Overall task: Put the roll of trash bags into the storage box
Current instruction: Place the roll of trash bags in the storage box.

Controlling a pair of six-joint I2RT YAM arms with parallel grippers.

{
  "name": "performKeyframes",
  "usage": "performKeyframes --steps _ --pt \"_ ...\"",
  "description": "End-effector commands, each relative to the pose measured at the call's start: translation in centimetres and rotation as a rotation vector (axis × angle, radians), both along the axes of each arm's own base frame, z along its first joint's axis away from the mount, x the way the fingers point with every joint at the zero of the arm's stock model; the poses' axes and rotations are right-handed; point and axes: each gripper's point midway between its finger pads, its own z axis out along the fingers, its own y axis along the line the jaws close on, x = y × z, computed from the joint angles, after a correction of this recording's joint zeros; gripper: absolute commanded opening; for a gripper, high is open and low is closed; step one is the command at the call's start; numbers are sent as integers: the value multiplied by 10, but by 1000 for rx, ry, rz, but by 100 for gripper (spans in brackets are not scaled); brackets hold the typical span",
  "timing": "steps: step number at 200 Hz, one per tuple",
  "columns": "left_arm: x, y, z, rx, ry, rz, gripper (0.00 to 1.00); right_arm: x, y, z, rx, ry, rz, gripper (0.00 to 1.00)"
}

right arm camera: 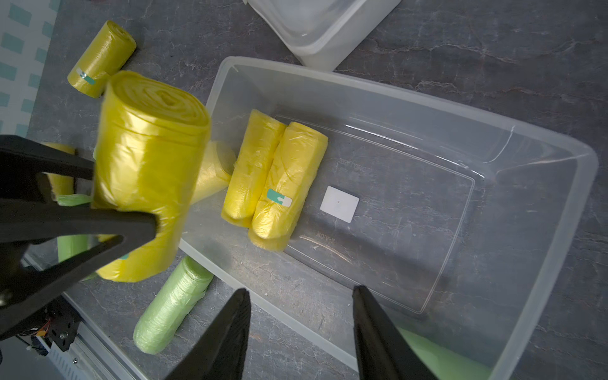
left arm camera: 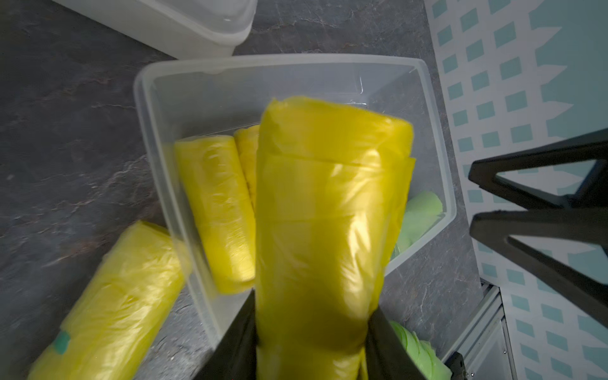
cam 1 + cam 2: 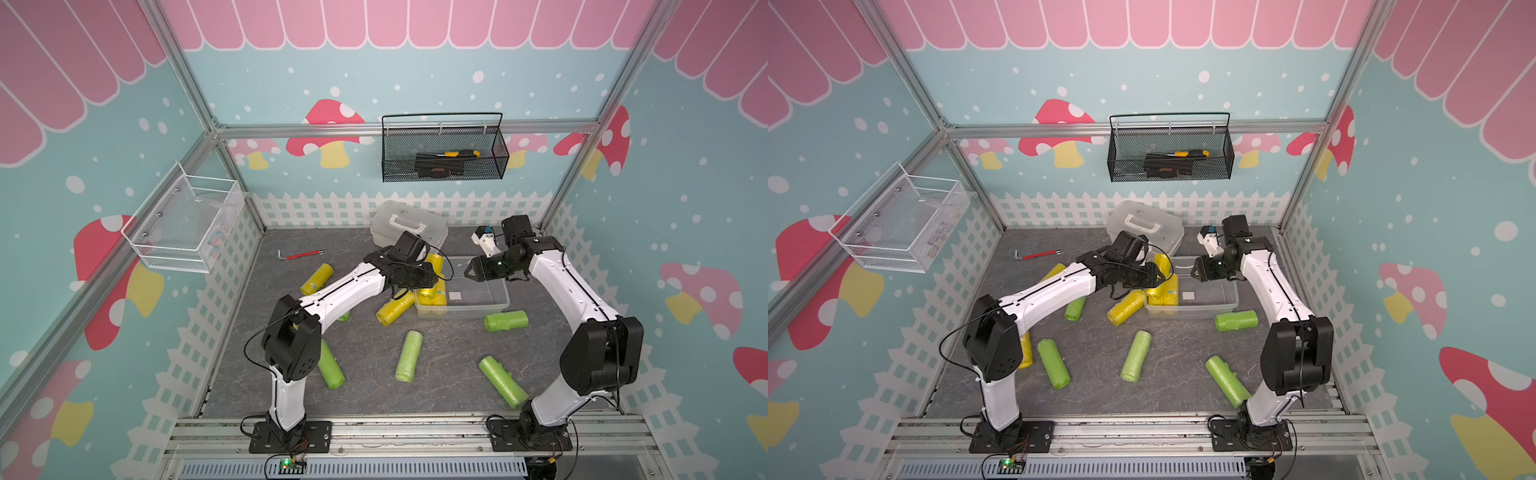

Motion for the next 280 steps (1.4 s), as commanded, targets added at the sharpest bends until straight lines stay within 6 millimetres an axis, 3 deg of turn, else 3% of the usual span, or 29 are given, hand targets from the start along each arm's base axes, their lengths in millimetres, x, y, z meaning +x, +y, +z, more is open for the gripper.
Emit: performKeyframes --steps 1,37,70,135,198,280 --pt "13 -34 12 -85 -4 31 25 2 -6 -6 35 2 -3 52" --pt "22 -76 -6 -133 53 33 25 6 -25 -8 65 2 -58 52" --pt "25 -93 -25 -130 85 75 27 3 -31 -13 74 12 -66 52" --pt "26 -83 -57 -52 140 151 26 9 -28 -35 102 61 -66 51" --pt "21 -90 -87 -21 203 155 26 11 -28 -65 96 124 -68 51" --pt "15 -82 -113 48 235 175 30 12 -29 -73 93 141 -70 51"
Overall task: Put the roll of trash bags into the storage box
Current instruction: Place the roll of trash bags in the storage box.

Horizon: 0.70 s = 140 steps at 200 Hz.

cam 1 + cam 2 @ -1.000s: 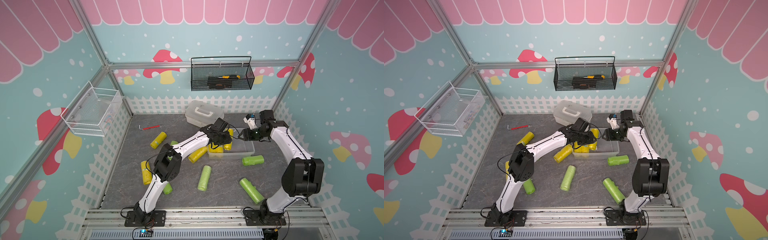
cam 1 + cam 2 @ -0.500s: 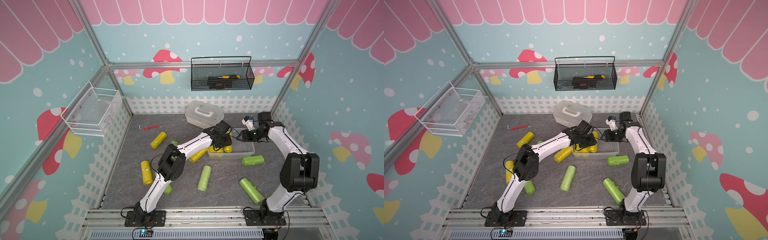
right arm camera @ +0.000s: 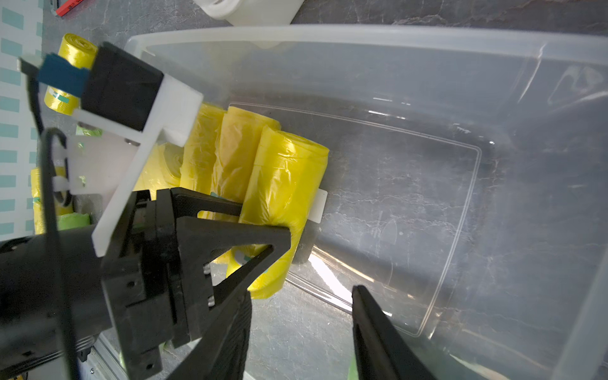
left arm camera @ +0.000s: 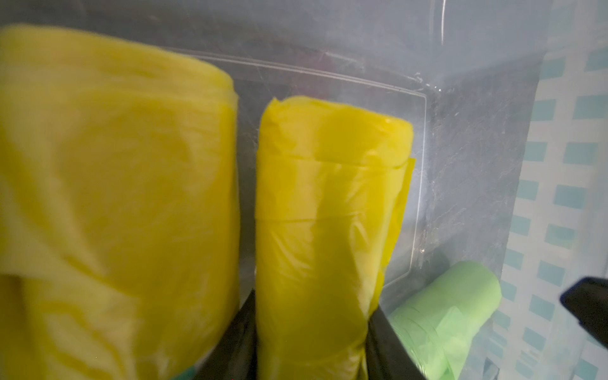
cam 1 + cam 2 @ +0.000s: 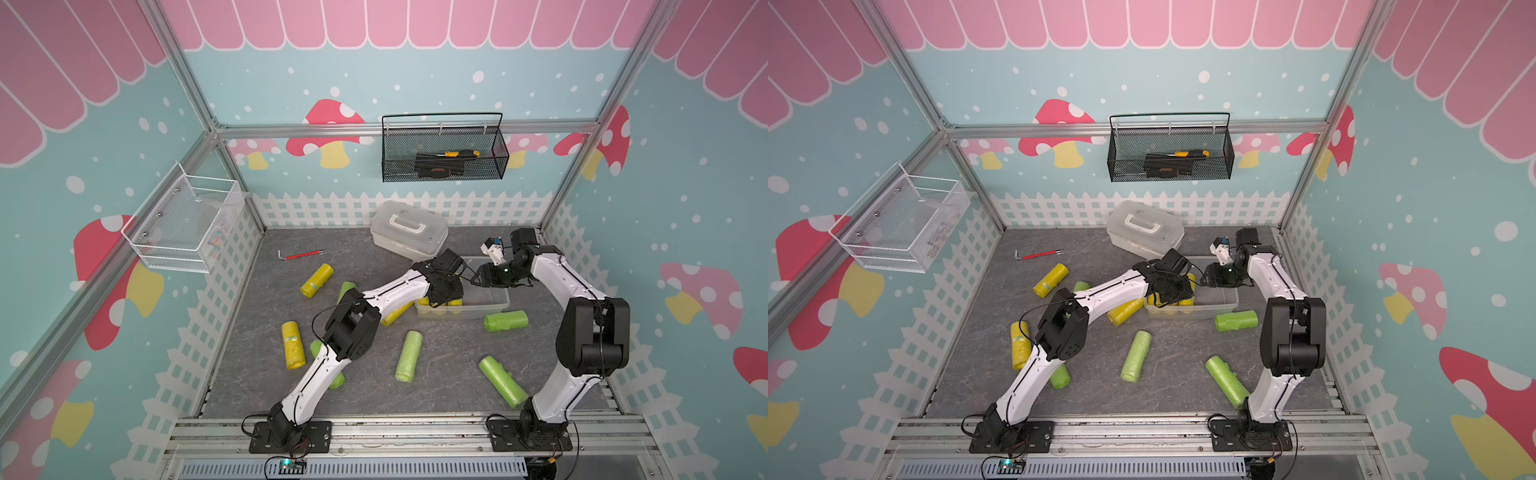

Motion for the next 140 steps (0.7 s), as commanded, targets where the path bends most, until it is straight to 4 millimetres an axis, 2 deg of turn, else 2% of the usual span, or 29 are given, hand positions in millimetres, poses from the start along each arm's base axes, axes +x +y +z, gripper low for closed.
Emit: performKeyframes --steps 1,44,89,140 --pt "-1 0 0 20 1 16 31 -2 0 -9 4 22 3 51" --pt "-4 3 1 34 -6 19 39 -2 0 -15 5 38 5 51" --pt "-3 2 17 27 -37 20 45 -2 1 -20 9 53 7 51" --pt "-6 4 15 32 -24 26 53 -2 2 -21 12 56 9 51"
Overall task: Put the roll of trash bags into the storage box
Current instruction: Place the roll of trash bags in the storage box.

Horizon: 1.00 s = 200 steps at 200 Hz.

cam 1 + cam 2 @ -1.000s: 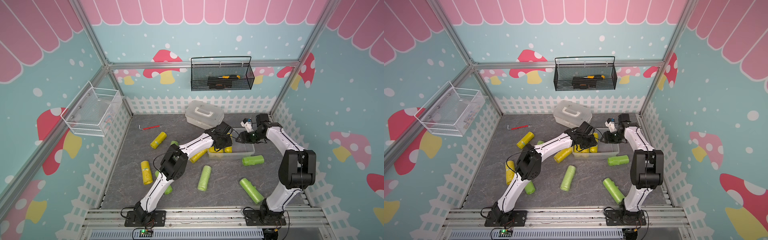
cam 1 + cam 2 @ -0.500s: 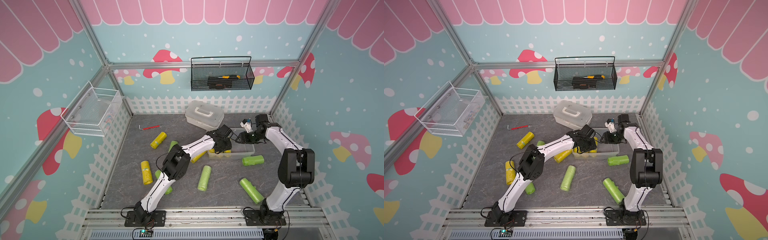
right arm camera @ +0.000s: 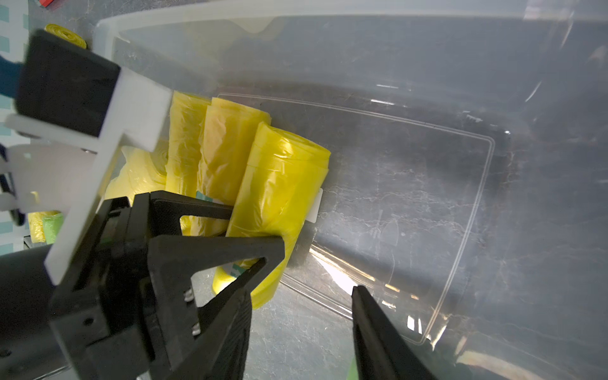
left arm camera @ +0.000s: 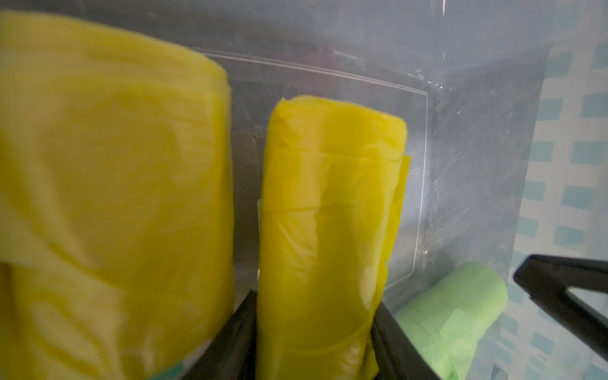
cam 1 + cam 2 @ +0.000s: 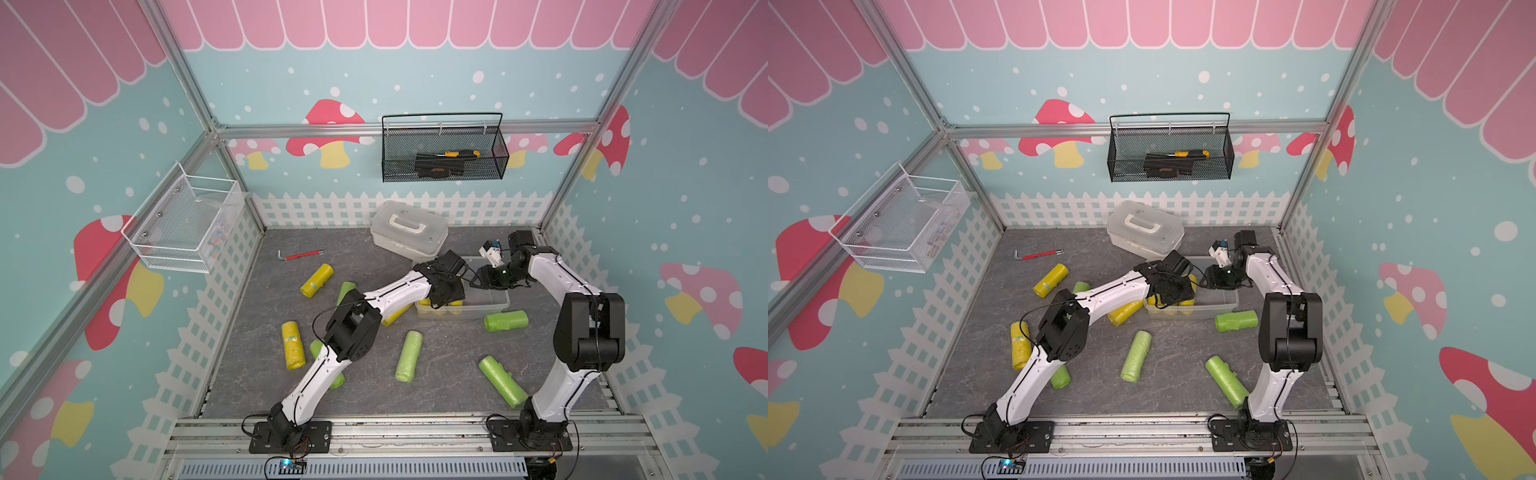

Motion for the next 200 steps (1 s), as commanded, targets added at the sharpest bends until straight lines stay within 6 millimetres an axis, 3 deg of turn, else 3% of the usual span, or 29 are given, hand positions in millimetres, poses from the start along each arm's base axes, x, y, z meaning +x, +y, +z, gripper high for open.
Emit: performKeyframes --steps 1,51,130,139,143,166,200 --pt "-4 6 16 16 -10 22 53 -2 2 -6 12 18 8 51" --pt "-3 10 35 17 -56 33 57 -2 2 -9 16 27 7 51" --pt "-5 17 104 -18 -185 13 57 -3 15 -23 30 73 36 45" --pt "-6 25 113 -7 -213 16 57 -3 18 -23 33 71 42 44" --pt "-6 28 119 -5 -228 19 58 -5 19 -35 34 103 45 44" --pt "-6 61 142 35 -289 47 58 -6 25 -46 38 132 59 43" --pt "-8 132 154 122 -333 111 59 -5 36 -54 68 142 72 43"
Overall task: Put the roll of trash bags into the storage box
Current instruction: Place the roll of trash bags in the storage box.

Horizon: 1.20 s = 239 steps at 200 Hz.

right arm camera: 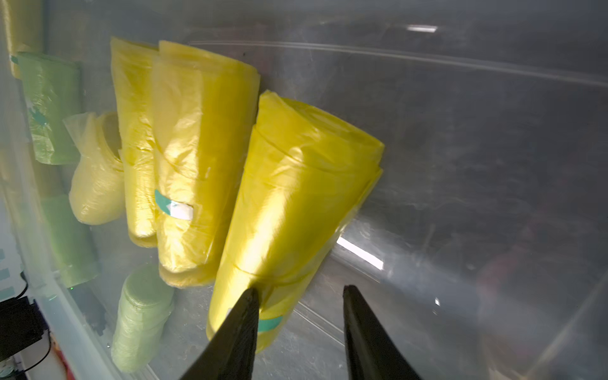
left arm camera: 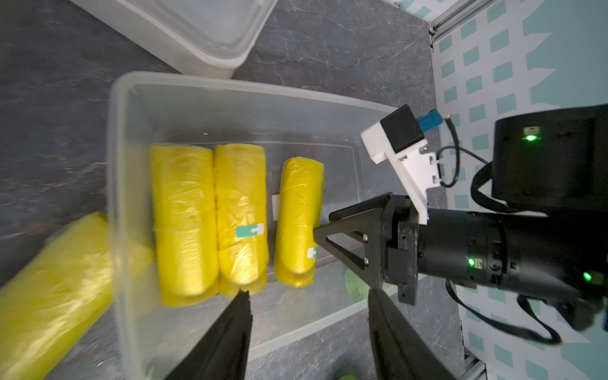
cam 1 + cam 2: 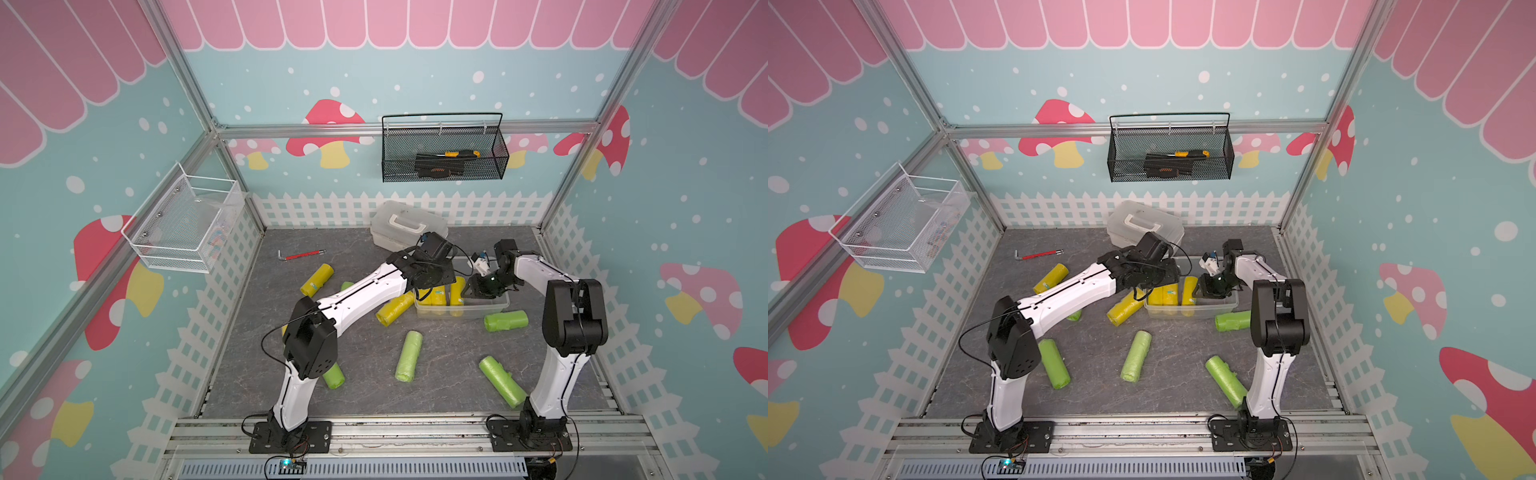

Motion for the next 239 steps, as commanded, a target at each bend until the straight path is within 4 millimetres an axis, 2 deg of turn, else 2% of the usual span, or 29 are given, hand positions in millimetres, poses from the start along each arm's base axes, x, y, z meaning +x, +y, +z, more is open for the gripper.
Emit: performKeyframes --steps 1,21,51,67,83,104,138,176,200,239 --pt "7 57 10 97 -63 68 59 3 9 -3 22 2 14 43" --pt "4 106 8 148 -68 119 60 4 18 -2 46 -7 32 43" --pt "-6 170 -16 226 -27 167 60 4 31 -3 70 -6 69 43" --pt "-14 189 -27 258 -6 151 60 6 37 -4 88 -3 82 43" --pt "-21 199 -40 286 15 134 61 9 41 -5 98 -1 87 43" --pt "-28 198 -59 314 53 70 62 12 46 -4 102 -3 91 43" --pt "-33 183 -85 309 122 -45 63 18 41 4 68 -31 80 43" --pt "-32 174 -97 320 134 -137 64 22 35 21 36 -71 69 46" --pt "-34 168 -105 319 146 -191 65 28 34 40 30 -117 60 52" --pt "-32 153 -110 274 147 -261 65 33 29 72 25 -185 43 53"
